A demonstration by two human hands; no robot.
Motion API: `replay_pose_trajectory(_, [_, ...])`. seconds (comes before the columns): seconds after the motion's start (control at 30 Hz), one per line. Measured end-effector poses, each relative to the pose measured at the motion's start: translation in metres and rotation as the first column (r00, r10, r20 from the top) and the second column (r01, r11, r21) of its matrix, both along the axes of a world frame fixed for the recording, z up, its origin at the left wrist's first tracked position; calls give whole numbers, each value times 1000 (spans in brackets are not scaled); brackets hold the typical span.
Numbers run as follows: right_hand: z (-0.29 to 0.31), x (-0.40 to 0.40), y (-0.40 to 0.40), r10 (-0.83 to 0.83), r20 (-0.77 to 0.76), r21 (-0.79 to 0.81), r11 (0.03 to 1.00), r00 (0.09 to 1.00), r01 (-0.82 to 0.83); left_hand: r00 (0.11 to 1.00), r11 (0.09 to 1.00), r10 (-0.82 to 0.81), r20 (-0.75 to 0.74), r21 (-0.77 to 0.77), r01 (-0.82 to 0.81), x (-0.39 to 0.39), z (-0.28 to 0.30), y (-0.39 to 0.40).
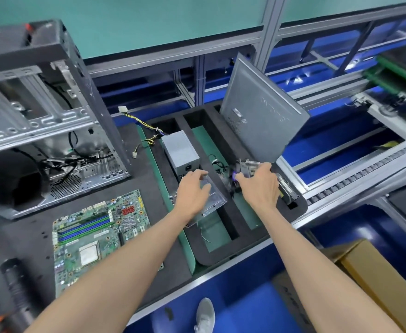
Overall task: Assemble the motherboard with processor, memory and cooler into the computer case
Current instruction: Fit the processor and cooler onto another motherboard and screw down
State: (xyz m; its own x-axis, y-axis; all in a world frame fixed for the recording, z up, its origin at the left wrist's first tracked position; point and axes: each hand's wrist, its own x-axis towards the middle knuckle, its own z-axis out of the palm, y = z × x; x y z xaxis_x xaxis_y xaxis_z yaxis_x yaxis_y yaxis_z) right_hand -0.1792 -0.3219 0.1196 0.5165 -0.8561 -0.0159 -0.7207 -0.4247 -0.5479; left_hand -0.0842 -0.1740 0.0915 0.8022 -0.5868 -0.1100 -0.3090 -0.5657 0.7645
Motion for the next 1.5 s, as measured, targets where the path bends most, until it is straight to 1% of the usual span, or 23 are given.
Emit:
replay_pose_trajectory(0.1, [20, 15, 15, -39, 115, 178, 984, 993, 18, 953, 975, 111, -282, -154, -159, 3, 13, 5])
replay_pose_trajectory(0.17, [24, 24, 28, -39, 196, 316, 948, 980, -26, 879, 948, 101, -465, -224, -228, 9, 19, 12])
replay_pose_trajectory(0.23, [23, 31, 45, -25, 277, 410, 907, 960, -95, 800, 917, 87, -594, -267, -298, 16, 25, 26])
replay_pose_trajectory(0.27, [22, 33, 54, -27, 310, 452, 884, 950, -123, 782, 900, 90, -617, -286, -329, 20, 26, 36])
replay_pose_trajectory(0.37, [21, 45, 90, -62, 374, 573, 800, 925, -178, 803, 852, 148, -578, -338, -400, 29, 30, 73])
replay_pose_trajectory(0.47, [21, 63, 128, -58, 380, 656, 721, 923, -225, 736, 745, 143, -662, -417, -520, 38, 34, 113])
replay_pose_trajectory(0.53, [22, 75, 151, -14, 387, 704, 650, 922, -286, 714, 704, 172, -679, -422, -572, 44, 39, 142])
replay_pose_trajectory(0.63, [26, 93, 184, 44, 407, 768, 523, 912, -368, 696, 646, 224, -683, -431, -630, 56, 43, 188])
replay_pose_trajectory(0.7, [29, 104, 205, 36, 438, 816, 404, 898, -414, 639, 558, 223, -736, -442, -703, 64, 44, 215])
replay_pose_trajectory(0.77, [32, 113, 222, 32, 445, 849, 303, 895, -433, 595, 503, 237, -768, -427, -752, 71, 44, 241])
replay_pose_trajectory(0.8, [33, 117, 229, 49, 425, 859, 293, 904, -420, 585, 492, 252, -771, -418, -763, 74, 43, 254])
replay_pose_trajectory(0.87, [32, 126, 241, 130, 346, 850, 377, 929, -369, 585, 475, 282, -760, -419, -774, 79, 43, 278])
replay_pose_trajectory(0.93, [29, 135, 250, 213, 295, 780, 510, 932, -363, 597, 479, 297, -746, -424, -769, 84, 44, 299])
replay_pose_trajectory(0.97, [28, 139, 255, 252, 306, 748, 532, 918, -395, 611, 505, 298, -734, -422, -753, 87, 46, 308])
replay_pose_trajectory(1.0, [28, 142, 260, 305, 330, 742, 502, 893, -445, 630, 546, 296, -718, -414, -728, 89, 49, 314])
replay_pose_trajectory(1.03, [29, 144, 266, 372, 355, 763, 415, 858, -496, 654, 599, 291, -698, -400, -694, 90, 51, 320])
replay_pose_trajectory(1.1, [31, 145, 281, 497, 390, 831, 173, 775, -529, 700, 696, 269, -661, -369, -616, 92, 56, 327])
replay_pose_trajectory(1.13, [30, 144, 289, 530, 403, 850, 85, 746, -519, 730, 741, 253, -635, -358, -569, 93, 58, 329])
replay_pose_trajectory(1.17, [29, 144, 295, 536, 410, 860, 41, 738, -508, 763, 781, 242, -600, -346, -520, 94, 60, 331])
replay_pose_trajectory(1.23, [26, 143, 303, 484, 417, 865, 50, 769, -500, 796, 822, 229, -560, -327, -467, 96, 62, 334])
replay_pose_trajectory(1.27, [24, 142, 306, 439, 423, 865, 65, 793, -497, 783, 815, 231, -577, -325, -480, 95, 62, 336])
replay_pose_trajectory(1.4, [17, 138, 312, 116, 402, 900, 132, 908, -415, 673, 736, 350, -652, -253, -628, 84, 48, 340])
replay_pose_trajectory(1.5, [11, 136, 313, -42, 374, 920, 144, 926, -365, 537, 642, 284, -794, -258, -722, 71, 33, 336])
